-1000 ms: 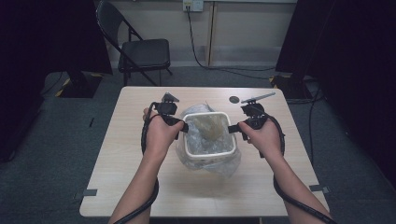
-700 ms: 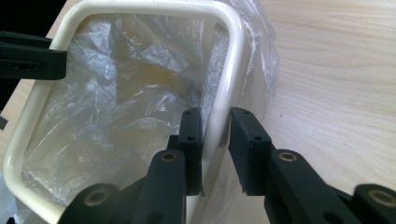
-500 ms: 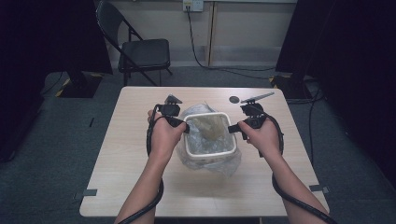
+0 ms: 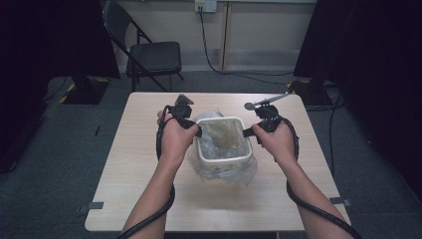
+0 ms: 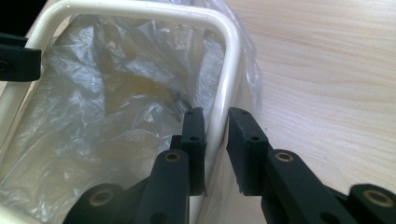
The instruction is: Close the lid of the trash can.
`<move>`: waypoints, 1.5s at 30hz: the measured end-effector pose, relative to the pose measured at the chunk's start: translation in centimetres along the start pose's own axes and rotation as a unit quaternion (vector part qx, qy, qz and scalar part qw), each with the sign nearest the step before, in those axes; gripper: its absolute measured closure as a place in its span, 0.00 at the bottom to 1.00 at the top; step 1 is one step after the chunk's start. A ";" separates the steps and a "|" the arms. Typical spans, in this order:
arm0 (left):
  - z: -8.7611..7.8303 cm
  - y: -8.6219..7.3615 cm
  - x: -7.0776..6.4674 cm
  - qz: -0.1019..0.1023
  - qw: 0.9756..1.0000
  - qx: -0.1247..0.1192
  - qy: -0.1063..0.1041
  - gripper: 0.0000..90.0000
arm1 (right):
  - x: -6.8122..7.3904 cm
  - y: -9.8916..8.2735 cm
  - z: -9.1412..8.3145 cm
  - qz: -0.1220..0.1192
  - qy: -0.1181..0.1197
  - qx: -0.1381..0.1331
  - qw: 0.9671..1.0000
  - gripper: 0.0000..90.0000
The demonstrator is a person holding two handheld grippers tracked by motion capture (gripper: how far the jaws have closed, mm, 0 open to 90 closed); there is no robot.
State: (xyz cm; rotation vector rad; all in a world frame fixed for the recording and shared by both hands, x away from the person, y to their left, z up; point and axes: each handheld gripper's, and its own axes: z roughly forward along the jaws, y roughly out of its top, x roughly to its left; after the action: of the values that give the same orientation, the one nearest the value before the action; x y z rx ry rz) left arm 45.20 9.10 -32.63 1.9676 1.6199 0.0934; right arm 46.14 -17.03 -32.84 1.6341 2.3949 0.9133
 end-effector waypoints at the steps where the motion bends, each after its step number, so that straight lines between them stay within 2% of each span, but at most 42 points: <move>1: 0.2 0.0 0.1 -0.001 1.000 0.000 0.000 0.79 | -0.1 0.0 0.2 0.000 -0.002 0.005 1.000 0.85; 6: 0.4 -0.3 0.1 0.009 1.000 -0.010 0.000 0.77 | -0.3 -0.4 0.8 -0.002 -0.002 0.011 1.000 0.85; 8: 0.4 -0.4 0.4 0.005 1.000 -0.015 -0.008 0.77 | -0.2 -0.5 0.9 -0.002 -0.003 0.009 1.000 0.85; 12: 0.8 -0.8 0.8 0.011 1.000 -0.011 -0.002 0.78 | 0.1 -0.6 0.7 -0.004 0.002 0.008 1.000 0.85; 17: 0.9 -0.9 0.9 0.010 1.000 -0.016 -0.008 0.78 | 0.3 -0.7 0.7 -0.011 -0.004 0.006 1.000 0.85; 19: 0.9 -0.9 1.0 0.018 1.000 -0.018 -0.008 0.78 | 0.2 -0.8 0.7 -0.010 -0.002 0.004 1.000 0.85; 20: 0.9 -0.9 0.9 0.024 0.999 -0.021 -0.003 0.77 | 0.2 -0.8 0.7 -0.012 0.001 0.002 1.000 0.84; 21: 0.9 -0.9 0.9 0.037 0.999 -0.024 0.011 0.70 | 0.1 -0.8 0.7 -0.015 0.002 0.000 1.000 0.83; 22: 0.8 -1.0 0.9 0.043 0.999 -0.025 0.021 0.62 | 0.1 -0.9 0.7 -0.024 0.002 -0.003 1.000 0.80; 24: 0.7 -1.2 1.0 0.039 0.999 -0.009 0.015 0.48 | 0.1 -0.9 0.8 -0.049 -0.005 -0.007 0.999 0.56; 25: 0.6 -1.3 1.0 0.041 0.999 -0.012 0.013 0.43 | 0.1 -0.9 0.7 -0.061 -0.014 -0.017 0.998 0.50; 27: 0.2 -1.4 1.3 0.062 0.997 -0.022 0.029 0.35 | 0.0 -1.0 0.3 -0.064 -0.011 -0.034 0.997 0.36; 28: 0.1 -1.5 1.4 0.065 0.997 -0.024 0.028 0.30 | 0.0 -1.0 0.1 -0.064 -0.010 -0.040 0.997 0.29; 30: -0.3 -1.6 1.6 0.077 0.996 -0.032 0.017 0.26 | -0.1 -1.0 -0.2 -0.069 -0.008 -0.042 0.997 0.24; 32: -0.7 -1.8 1.7 0.074 0.996 -0.036 0.016 0.26 | 0.0 -1.1 -0.5 -0.068 -0.005 -0.047 0.997 0.18; 34: -1.0 -1.9 2.0 0.077 0.996 -0.038 0.012 0.20 | 0.2 -1.2 -0.8 -0.075 -0.007 -0.057 0.996 0.17; 37: -1.5 -2.2 2.1 0.095 0.995 -0.035 0.008 0.18 | 0.4 -1.5 -1.1 -0.086 -0.006 -0.056 0.995 0.18; 44: -2.1 -2.5 2.6 0.099 0.994 -0.039 -0.003 0.18 | 0.4 -1.7 -1.2 -0.094 -0.005 -0.056 0.994 0.18; 45: -2.1 -2.5 2.7 0.095 0.995 -0.041 -0.002 0.18 | 0.3 -1.7 -1.2 -0.095 -0.005 -0.055 0.994 0.18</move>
State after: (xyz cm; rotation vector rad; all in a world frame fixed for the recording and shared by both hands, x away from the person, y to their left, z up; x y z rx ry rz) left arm 42.86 12.59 -32.92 2.0520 1.4014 0.2246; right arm 44.14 -17.66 -32.71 1.3419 2.3965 0.9799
